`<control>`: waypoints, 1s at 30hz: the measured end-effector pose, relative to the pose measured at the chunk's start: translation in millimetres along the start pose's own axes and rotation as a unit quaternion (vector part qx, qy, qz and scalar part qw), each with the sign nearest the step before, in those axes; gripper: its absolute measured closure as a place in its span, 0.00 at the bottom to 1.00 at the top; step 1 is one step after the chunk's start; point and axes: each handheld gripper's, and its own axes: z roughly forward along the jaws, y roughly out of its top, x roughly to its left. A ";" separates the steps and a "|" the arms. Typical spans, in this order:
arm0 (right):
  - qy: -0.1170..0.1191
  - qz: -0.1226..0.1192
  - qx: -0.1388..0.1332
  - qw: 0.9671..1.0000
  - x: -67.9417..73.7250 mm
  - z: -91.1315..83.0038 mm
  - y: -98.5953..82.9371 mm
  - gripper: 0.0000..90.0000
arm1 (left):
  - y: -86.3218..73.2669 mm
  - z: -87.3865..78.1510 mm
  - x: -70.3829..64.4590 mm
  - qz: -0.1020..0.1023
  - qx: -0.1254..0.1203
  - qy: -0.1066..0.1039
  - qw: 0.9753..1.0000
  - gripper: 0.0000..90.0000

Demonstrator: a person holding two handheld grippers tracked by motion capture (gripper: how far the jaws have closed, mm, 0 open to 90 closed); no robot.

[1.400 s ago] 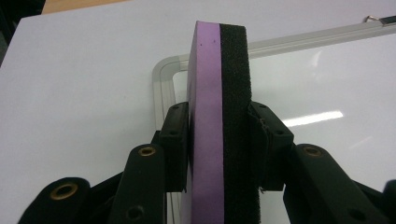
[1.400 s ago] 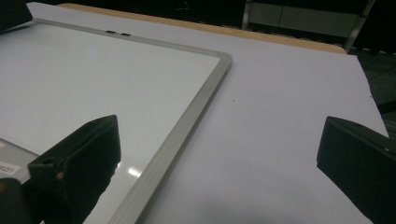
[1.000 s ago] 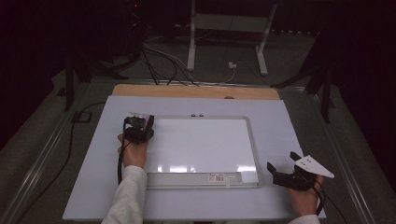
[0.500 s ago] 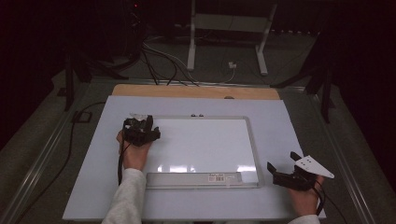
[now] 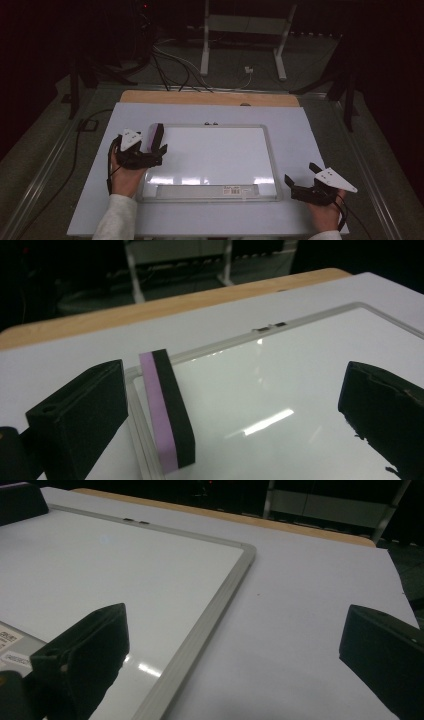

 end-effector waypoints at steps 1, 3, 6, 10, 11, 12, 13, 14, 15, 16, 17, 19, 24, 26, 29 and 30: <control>0.001 -0.001 -0.001 1.000 0.5 0.1 0.1 0.00 | -2.8 -4.4 -0.4 0.004 -0.005 -0.003 1.000 0.01; 0.004 -0.002 -0.003 1.000 1.4 0.0 0.5 0.00 | -9.0 -12.6 -0.4 0.008 -0.017 -0.006 1.000 0.01; 0.008 -0.001 -0.006 1.000 2.6 -0.1 1.2 0.00 | -19.0 -23.2 -0.6 0.013 -0.029 -0.005 0.999 0.01; 0.012 0.001 -0.012 1.000 3.5 -0.8 2.1 0.00 | -29.1 -34.3 -0.7 0.015 -0.041 -0.002 0.999 0.01; 0.013 0.001 -0.014 1.000 3.6 -1.1 2.4 0.00 | -30.6 -36.8 -0.6 0.014 -0.043 0.000 0.999 0.01; 0.015 0.000 -0.016 1.000 4.0 -1.5 2.6 0.00 | -32.1 -39.6 -0.6 0.014 -0.045 0.001 0.999 0.01; 0.015 -0.001 -0.018 1.000 4.4 -2.0 2.9 0.00 | -33.8 -42.6 -0.2 0.013 -0.050 0.000 0.999 0.01; 0.016 -0.002 -0.020 1.000 4.7 -2.7 3.1 0.00 | -35.3 -44.8 0.0 0.013 -0.054 0.000 0.998 0.01; 0.017 -0.001 -0.022 1.000 5.0 -3.4 3.3 0.00 | -36.6 -46.9 0.3 0.016 -0.053 0.003 0.998 0.01; 0.018 0.000 -0.024 1.000 5.2 -4.2 3.5 0.00 | -38.0 -48.7 0.4 0.018 -0.054 0.004 0.998 0.01; 0.018 -0.001 -0.026 1.000 5.1 -4.7 3.6 0.00 | -39.3 -50.1 0.9 0.018 -0.054 0.004 0.998 0.01; 0.018 0.000 -0.027 0.999 5.1 -5.6 3.7 0.00 | -41.8 -52.3 2.0 0.019 -0.056 0.008 0.998 0.01; 0.019 0.003 -0.034 0.999 4.6 -8.4 4.5 0.00 | -46.2 -56.0 4.7 0.014 -0.055 0.018 0.998 0.01; 0.018 0.002 -0.035 0.999 4.4 -9.1 4.6 0.00 | -47.8 -56.9 5.1 0.016 -0.053 0.022 0.998 0.01; 0.016 0.001 -0.036 0.999 3.6 -9.5 4.6 0.00 | -49.9 -57.4 6.0 0.016 -0.052 0.025 0.998 0.01; 0.015 0.001 -0.035 0.999 3.2 -9.6 4.6 0.00 | -50.4 -57.5 6.6 0.016 -0.051 0.025 0.998 0.01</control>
